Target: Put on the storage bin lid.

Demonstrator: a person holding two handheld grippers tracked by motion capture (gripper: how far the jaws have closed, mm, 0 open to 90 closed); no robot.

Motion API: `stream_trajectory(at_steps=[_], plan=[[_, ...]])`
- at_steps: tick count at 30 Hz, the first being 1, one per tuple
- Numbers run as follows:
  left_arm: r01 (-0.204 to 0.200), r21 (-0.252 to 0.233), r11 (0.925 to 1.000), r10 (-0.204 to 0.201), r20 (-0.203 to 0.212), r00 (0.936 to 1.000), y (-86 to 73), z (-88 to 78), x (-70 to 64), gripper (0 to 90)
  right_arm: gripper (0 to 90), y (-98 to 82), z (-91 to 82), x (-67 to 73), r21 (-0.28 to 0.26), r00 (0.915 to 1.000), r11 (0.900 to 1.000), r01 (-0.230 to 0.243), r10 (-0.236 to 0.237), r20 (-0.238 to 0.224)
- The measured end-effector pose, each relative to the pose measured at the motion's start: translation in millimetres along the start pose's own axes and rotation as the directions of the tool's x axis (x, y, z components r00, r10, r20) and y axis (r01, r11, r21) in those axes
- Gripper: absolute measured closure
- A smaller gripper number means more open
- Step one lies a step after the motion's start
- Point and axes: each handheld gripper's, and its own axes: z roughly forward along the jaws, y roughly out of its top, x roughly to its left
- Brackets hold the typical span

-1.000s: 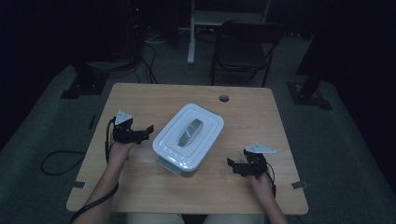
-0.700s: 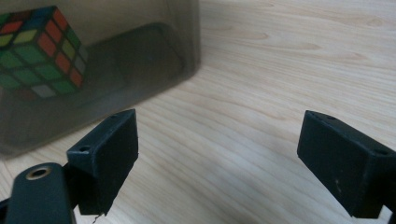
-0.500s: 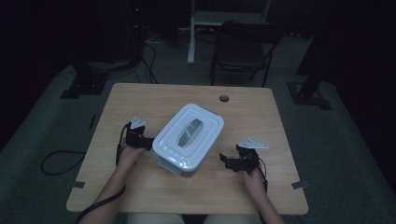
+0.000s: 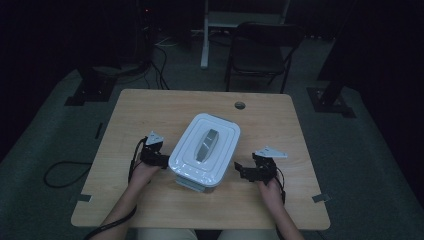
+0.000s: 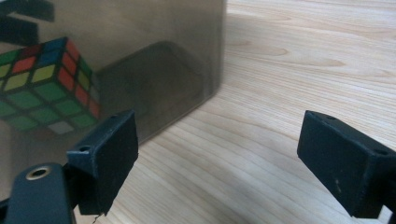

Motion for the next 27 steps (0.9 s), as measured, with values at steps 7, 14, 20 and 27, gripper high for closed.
stream_trajectory(at_steps=[7,14,20,27], plan=[[-0.041,0.014,0.9991,0.041,-0.001,0.9992,-2.2,-3.4,-19.1,1.5,12.5,-2.4,-2.4,-3.9,0.007,0.9999,1.0,0.002,-0.002,0.012],[-0.042,0.033,0.9986,0.04,0.04,0.9984,-0.8,-5.1,-35.3,1.4,12.5,-2.5,-4.1,-6.6,0.006,0.9999,1.0,0.006,-0.006,0.012],[-0.063,0.026,0.9977,0.061,0.077,0.9952,-0.7,-4.0,-47.4,1.4,12.5,-2.9,-7.3,-9.0,0.006,0.9998,1.0,0.017,-0.017,0.008],[-0.073,0.026,0.997,0.07,0.103,0.9922,1.0,-0.1,-55.1,1.4,12.5,-5.2,-12.9,-17.0,0.01,0.9998,1.0,0.011,-0.011,0.016]])
